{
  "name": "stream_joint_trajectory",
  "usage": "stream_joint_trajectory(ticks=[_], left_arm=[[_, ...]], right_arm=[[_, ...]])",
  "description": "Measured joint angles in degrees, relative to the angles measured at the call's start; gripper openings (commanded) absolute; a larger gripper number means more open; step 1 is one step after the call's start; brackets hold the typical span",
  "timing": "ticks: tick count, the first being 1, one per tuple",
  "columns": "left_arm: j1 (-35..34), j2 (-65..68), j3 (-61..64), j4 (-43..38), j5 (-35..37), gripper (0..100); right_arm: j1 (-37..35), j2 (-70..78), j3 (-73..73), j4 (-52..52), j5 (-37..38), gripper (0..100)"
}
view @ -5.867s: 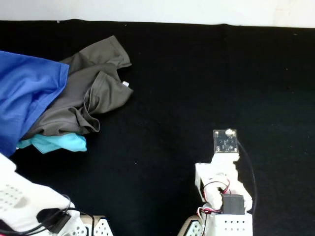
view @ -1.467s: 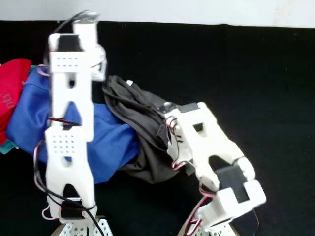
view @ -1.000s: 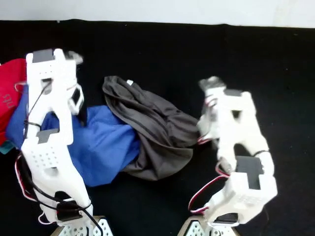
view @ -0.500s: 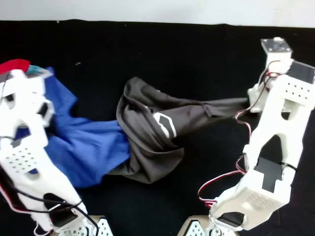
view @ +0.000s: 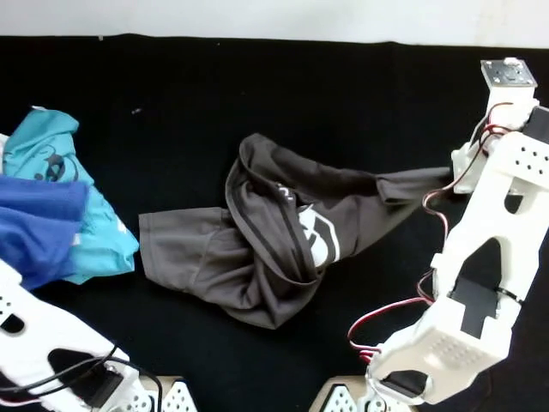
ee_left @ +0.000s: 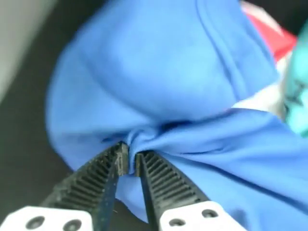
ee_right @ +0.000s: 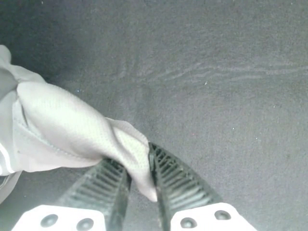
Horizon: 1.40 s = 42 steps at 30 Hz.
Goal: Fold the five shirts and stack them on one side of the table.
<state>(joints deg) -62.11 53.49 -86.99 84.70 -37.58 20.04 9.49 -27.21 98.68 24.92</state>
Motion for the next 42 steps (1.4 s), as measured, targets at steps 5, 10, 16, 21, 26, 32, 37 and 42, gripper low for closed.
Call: stream_joint_trajectory(ticks=[5,10,16,21,26,32,37,42], left_arm=[[-0.62,0.62,-5.71,0.00,0.00,2],[1.93,-0.09,-5.89,3.96,-0.09,19],[14.77,-6.86,-5.45,15.82,5.19,22],[25.58,-8.97,2.81,16.62,10.99,22],[34.73,-8.97,21.10,16.53,15.47,22],[37.80,-7.65,44.22,10.81,15.56,22],[28.22,-2.81,46.51,4.57,10.81,22],[17.05,-0.44,42.37,2.20,3.78,22]], right_arm=[[0.00,0.00,0.00,0.00,0.00,0.6],[0.00,0.00,0.00,0.00,0.00,0.6],[0.00,0.00,0.00,0.00,0.00,0.6],[-0.70,0.00,0.00,0.00,0.00,0.6],[-0.97,0.09,0.00,0.00,0.00,0.6],[-0.97,0.18,0.00,0.00,0.00,0.6],[-0.97,0.18,0.00,0.00,0.00,0.6],[-0.97,0.18,0.00,0.00,0.00,0.6]])
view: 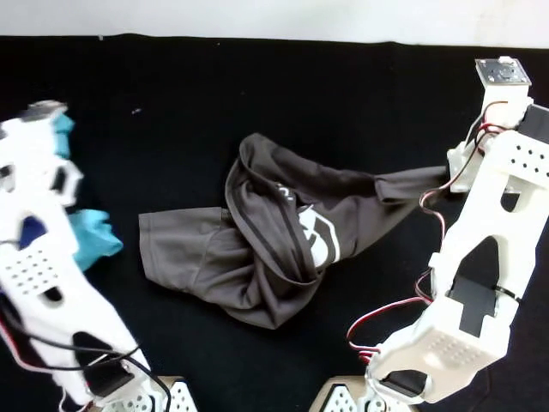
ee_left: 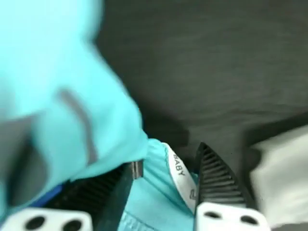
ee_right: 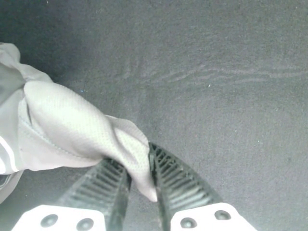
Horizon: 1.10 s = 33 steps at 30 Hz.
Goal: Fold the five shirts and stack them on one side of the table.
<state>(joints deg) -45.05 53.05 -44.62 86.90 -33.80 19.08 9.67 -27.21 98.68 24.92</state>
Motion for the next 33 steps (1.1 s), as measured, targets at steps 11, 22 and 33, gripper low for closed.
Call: stream_joint_trajectory(ticks=[11,22,33], left_arm=[[-11.96,-0.88,-26.73,13.98,-1.49,22],[4.75,-20.75,-13.54,14.68,3.34,22],[42.02,-30.42,9.85,2.81,20.13,22]], right_arm=[[-0.18,0.00,0.00,0.09,0.00,0.6],[-0.18,-0.79,0.00,1.49,0.00,0.6],[-0.26,-16.09,4.48,1.58,0.00,0.6]])
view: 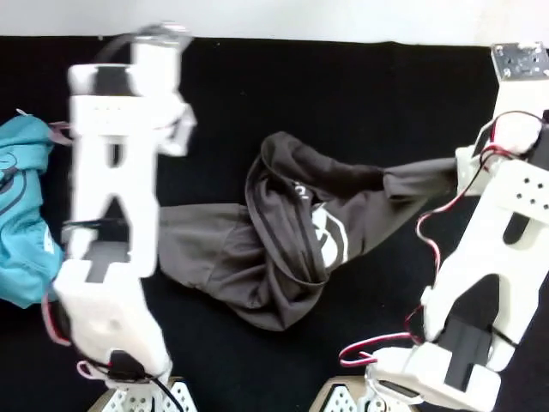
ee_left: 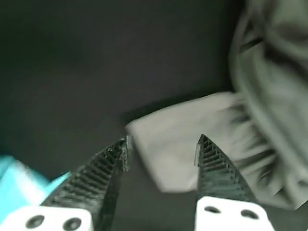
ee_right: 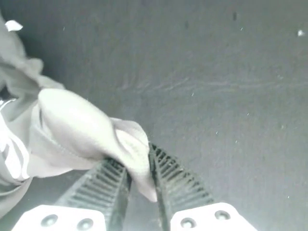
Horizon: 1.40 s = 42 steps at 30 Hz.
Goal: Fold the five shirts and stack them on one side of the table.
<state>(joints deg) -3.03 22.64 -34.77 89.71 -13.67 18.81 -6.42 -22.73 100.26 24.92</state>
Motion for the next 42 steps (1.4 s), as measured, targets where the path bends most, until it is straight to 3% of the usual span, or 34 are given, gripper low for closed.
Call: stream_joint_trajectory(ticks=[7,16,27,29,31,37,42], left_arm=[[8.09,15.82,-7.12,-9.41,7.65,22],[11.60,31.91,-32.09,-8.70,16.62,22],[14.07,45.80,-41.67,-11.08,16.35,21],[14.51,47.12,-42.11,-11.25,14.68,14],[15.30,47.82,-42.20,-11.25,13.10,1],[16.09,48.18,-43.16,-10.81,12.04,1],[14.51,48.00,-51.69,-2.81,11.96,1]], right_arm=[[0.00,-1.32,9.05,0.00,0.00,0.6],[0.00,-1.49,9.85,0.00,0.00,0.6],[0.00,-1.49,9.85,0.00,0.00,0.6],[-0.35,-1.49,9.85,0.00,0.00,0.6],[-1.41,-1.49,10.29,0.00,0.00,0.6],[-7.12,-1.49,15.91,0.00,-0.26,0.6],[-9.41,-1.49,18.46,-6.51,-7.21,0.6]])
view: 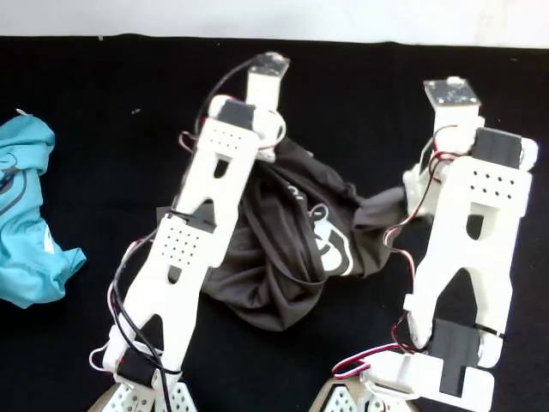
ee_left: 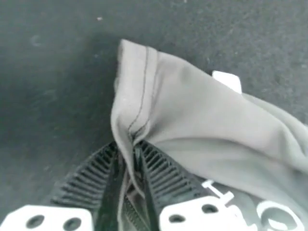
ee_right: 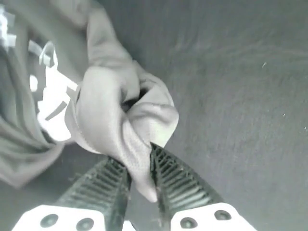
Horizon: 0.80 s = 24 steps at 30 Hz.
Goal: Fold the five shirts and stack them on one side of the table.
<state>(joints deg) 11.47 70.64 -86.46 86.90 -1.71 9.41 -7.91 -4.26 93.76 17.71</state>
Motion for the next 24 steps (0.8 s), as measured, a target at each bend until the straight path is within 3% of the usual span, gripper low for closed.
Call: stream_joint_trajectory(ticks=[4,9,24], left_arm=[[-4.22,-4.31,-5.89,7.21,-0.09,1],[-8.18,-16.09,-6.07,13.10,-0.09,1],[-9.49,-60.13,-1.14,14.07,-0.09,1]], right_arm=[[-0.09,0.09,-3.52,-5.01,-2.29,0.6],[-0.26,0.00,-18.64,-5.54,-2.46,0.6],[3.78,-0.44,-61.01,-5.54,0.44,0.6]])
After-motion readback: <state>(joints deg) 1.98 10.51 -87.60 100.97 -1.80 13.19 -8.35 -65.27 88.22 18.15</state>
